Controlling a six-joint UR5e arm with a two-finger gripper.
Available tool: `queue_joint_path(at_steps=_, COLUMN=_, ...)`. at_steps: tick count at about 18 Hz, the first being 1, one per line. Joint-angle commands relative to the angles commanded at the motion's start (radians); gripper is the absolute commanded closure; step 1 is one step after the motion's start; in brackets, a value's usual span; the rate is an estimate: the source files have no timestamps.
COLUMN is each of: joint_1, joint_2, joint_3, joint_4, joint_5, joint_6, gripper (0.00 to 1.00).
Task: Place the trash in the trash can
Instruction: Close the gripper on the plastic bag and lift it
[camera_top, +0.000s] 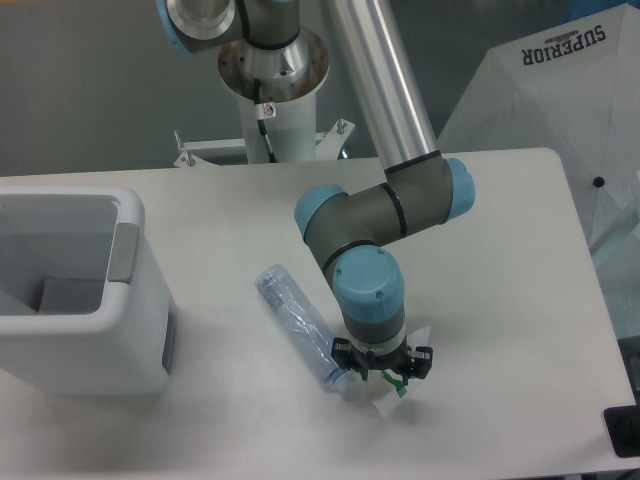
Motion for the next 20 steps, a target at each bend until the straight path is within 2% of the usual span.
queue_joint_path(at_steps=5, joint_1=-0.002, joint_2=-0.009, joint_3=0.002, joint_4=0.002, joint_5=0.032, joint_6=-0.021, gripper=0.54)
queue_joint_path(at_steps=7, joint_1=-0.002, joint_2=-0.009, joint_3=0.003, joint_4=0.002, joint_5=0.038, joint_6=-0.023, gripper=0.71)
queue_joint_path(at_steps=8, joint_1=-0.002, joint_2=-0.009, joint_3=-0.001, joint_4=0.0, joint_5=0.037, joint_6=-0.018, gripper=0.87)
queue_joint_path(at_steps=9, joint_1=-0.003, joint_2=-0.008, joint_3=0.0, joint_4=-0.002, joint_5=0.037, joint_6=-0.018, gripper=0.99)
queue_joint_path(at_steps=16, joint_1=-0.003, joint_2=0.001, joint_3=0.005, joint_4=0.0, joint_5=0.025, joint_6=-0.012, gripper=1.0)
queue_joint_path(at_steps=20, joint_1=0.003, joint_2=0.038, joint_3=0.037, joint_4=0.0, joint_5=-0.032, joint_6=-0.018, gripper=1.0)
